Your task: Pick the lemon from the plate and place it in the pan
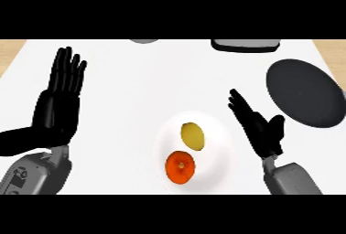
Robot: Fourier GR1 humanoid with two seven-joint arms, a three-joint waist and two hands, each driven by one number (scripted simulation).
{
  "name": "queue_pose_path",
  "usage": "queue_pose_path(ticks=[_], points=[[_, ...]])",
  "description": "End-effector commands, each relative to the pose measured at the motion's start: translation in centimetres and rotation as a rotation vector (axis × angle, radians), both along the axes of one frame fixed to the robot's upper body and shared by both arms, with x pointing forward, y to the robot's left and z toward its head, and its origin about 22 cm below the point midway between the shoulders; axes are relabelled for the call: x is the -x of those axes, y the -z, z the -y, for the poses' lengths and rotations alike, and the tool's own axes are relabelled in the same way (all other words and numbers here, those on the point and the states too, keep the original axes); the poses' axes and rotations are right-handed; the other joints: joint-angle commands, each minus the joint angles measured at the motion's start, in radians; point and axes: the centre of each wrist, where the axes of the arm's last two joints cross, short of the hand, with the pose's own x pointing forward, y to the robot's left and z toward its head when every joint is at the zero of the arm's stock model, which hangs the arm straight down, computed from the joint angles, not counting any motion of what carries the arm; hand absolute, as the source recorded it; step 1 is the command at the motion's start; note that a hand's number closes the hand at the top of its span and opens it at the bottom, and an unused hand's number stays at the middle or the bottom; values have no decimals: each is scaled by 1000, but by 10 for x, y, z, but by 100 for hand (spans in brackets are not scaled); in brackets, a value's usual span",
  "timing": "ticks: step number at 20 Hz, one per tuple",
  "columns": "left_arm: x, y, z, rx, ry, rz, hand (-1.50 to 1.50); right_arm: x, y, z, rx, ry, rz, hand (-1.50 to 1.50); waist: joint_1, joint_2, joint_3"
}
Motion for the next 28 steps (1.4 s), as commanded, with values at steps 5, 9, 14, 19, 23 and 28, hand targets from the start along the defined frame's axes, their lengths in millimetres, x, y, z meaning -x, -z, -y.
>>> queue_pose_path(ticks=[5,9,14,19,23,28], points=[[-2,24,-24,-124,-34,-171,0,-22,-35,-52,4,-704,131,150,94,36,39],[-2,41,-40,-155,-72,-306,0,-43,-50,-20,99,-707,453,-150,26,25,39],[-6,40,-52,-169,-81,-331,0,-68,-66,55,210,-599,671,-150,12,20,36],[-9,38,-40,-175,-71,-325,0,-100,-132,97,374,-696,703,-150,20,16,35],[-14,42,-54,-162,-99,-337,0,-100,-177,82,615,-855,694,-150,3,11,33],[-13,42,-27,-164,-84,-333,0,-111,-209,58,665,-859,670,-150,0,9,34]])
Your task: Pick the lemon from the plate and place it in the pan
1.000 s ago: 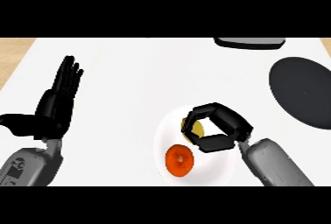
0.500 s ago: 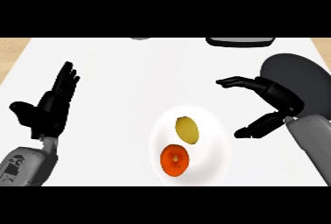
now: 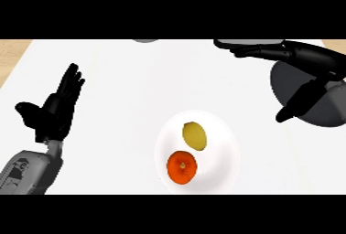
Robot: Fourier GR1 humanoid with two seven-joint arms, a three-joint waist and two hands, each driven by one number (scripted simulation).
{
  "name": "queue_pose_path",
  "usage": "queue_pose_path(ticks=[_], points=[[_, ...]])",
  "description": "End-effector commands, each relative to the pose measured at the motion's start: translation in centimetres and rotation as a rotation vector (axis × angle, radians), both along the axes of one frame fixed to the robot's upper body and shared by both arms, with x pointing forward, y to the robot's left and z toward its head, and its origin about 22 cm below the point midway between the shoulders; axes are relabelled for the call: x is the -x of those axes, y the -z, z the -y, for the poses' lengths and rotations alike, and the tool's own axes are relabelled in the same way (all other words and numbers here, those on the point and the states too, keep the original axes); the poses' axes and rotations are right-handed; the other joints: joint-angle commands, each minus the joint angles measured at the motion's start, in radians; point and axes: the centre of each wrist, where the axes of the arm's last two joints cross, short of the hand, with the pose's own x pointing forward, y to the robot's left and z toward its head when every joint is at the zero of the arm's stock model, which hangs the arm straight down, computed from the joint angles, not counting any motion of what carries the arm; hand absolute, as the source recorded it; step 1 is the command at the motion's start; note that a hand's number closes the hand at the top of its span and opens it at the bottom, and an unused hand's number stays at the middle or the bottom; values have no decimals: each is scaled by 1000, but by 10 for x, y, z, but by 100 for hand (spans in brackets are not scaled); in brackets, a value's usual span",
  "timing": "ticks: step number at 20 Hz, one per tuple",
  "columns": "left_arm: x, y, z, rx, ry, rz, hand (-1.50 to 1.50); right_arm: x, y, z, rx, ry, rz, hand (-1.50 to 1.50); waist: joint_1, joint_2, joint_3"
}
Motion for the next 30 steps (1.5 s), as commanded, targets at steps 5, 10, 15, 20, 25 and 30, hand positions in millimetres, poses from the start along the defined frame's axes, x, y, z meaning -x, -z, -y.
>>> queue_pose_path(ticks=[5,10,15,20,25,30], points=[[3,-3,-10,-13,-17,6,0,-4,-44,-55,67,-54,101,-150,-5,-2,0],[18,14,-5,-5,-4,-18,0,7,-38,-92,91,-104,26,-150,-5,-4,0],[10,4,-30,-14,-17,-6,0,28,-23,-111,105,-203,-39,-150,-11,-5,0],[13,1,-12,13,-13,3,0,62,9,-116,191,-156,-37,-150,-15,-6,1],[-1,-8,-7,-5,-14,-10,0,49,15,-124,214,-88,-48,-150,-11,-3,1],[11,-8,-17,-3,-2,-8,0,45,24,-115,261,3,-18,-150,-8,-3,1]])
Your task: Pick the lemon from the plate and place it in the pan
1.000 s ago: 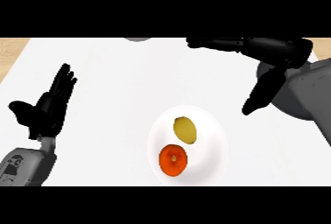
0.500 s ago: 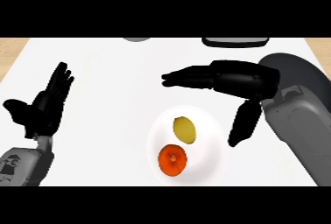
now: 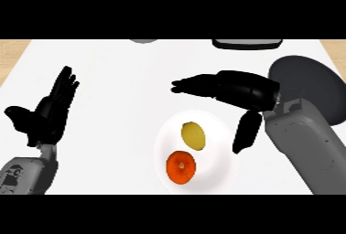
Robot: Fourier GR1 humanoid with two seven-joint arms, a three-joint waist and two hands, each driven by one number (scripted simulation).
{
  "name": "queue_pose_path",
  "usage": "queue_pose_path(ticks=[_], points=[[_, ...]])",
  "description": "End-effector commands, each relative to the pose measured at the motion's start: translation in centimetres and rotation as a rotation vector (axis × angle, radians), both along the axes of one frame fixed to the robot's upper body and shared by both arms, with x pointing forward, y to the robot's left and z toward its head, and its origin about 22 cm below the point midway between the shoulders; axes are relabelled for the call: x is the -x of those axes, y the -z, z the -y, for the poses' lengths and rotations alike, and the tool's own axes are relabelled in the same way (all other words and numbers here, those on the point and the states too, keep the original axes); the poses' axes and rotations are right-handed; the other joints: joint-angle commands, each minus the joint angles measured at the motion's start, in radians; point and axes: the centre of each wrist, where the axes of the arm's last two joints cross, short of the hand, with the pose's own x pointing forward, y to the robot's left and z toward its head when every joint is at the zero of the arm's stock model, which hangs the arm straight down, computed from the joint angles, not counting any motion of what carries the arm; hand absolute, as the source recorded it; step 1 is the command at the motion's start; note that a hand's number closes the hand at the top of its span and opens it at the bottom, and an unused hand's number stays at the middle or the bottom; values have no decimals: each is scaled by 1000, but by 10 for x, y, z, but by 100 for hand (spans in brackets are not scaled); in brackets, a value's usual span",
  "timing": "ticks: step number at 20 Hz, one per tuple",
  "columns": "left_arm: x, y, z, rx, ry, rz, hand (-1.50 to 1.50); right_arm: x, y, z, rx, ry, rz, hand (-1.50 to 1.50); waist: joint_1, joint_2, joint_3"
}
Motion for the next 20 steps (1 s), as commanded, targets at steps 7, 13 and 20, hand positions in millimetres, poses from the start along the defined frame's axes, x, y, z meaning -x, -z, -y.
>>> queue_pose_path(ticks=[7,13,20], points=[[-2,1,-10,-15,4,16,0,-19,55,-16,123,7,-9,-150,9,4,0],[-16,3,-1,7,5,7,0,-5,45,-27,164,-64,-36,-150,-3,1,0],[-11,2,12,-15,-2,4,0,-8,59,-30,227,-62,4,-150,-1,1,0]])
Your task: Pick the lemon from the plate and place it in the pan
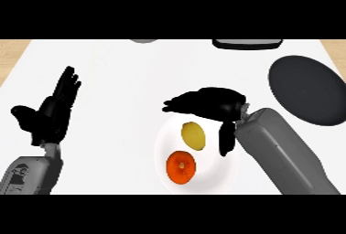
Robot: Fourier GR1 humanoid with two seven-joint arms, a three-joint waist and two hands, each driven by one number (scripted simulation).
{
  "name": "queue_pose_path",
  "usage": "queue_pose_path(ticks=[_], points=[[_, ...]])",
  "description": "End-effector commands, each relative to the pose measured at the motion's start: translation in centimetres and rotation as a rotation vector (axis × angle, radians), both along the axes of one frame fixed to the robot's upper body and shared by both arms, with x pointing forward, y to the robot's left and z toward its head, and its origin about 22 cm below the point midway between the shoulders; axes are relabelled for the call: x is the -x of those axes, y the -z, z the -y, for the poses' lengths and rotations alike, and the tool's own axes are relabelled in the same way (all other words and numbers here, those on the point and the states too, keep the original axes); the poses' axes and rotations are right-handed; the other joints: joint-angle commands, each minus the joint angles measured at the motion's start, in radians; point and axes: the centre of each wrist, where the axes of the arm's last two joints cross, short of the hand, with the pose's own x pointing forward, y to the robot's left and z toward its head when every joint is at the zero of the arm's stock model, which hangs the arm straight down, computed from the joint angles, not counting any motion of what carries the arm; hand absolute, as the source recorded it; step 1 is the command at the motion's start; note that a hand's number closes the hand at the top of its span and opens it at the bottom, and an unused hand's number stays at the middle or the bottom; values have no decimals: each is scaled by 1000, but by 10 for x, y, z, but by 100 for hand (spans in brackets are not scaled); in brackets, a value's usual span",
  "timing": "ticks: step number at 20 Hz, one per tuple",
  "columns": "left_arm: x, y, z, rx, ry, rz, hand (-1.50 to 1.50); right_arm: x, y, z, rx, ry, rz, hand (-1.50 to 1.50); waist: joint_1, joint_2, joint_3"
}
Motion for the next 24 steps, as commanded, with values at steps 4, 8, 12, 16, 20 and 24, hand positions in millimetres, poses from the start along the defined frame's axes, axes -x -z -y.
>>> queue_pose_path(ticks=[4,8,12,16,20,24], points=[[-1,-3,-16,1,8,10,0,19,25,-9,153,-11,101,-150,-2,0,0],[18,10,-13,-4,1,4,0,25,30,-32,198,-7,132,-150,4,-1,0],[12,-7,15,10,-4,-8,0,-4,12,-24,258,3,118,-150,5,-1,0],[-4,0,-7,-13,11,-13,0,11,32,-22,243,-12,110,-150,-3,0,0],[-9,-11,2,-8,-8,-10,0,9,54,-40,265,-15,116,-150,0,0,0],[-8,2,9,-5,1,9,0,-2,51,-47,302,-14,137,-150,0,1,0]])
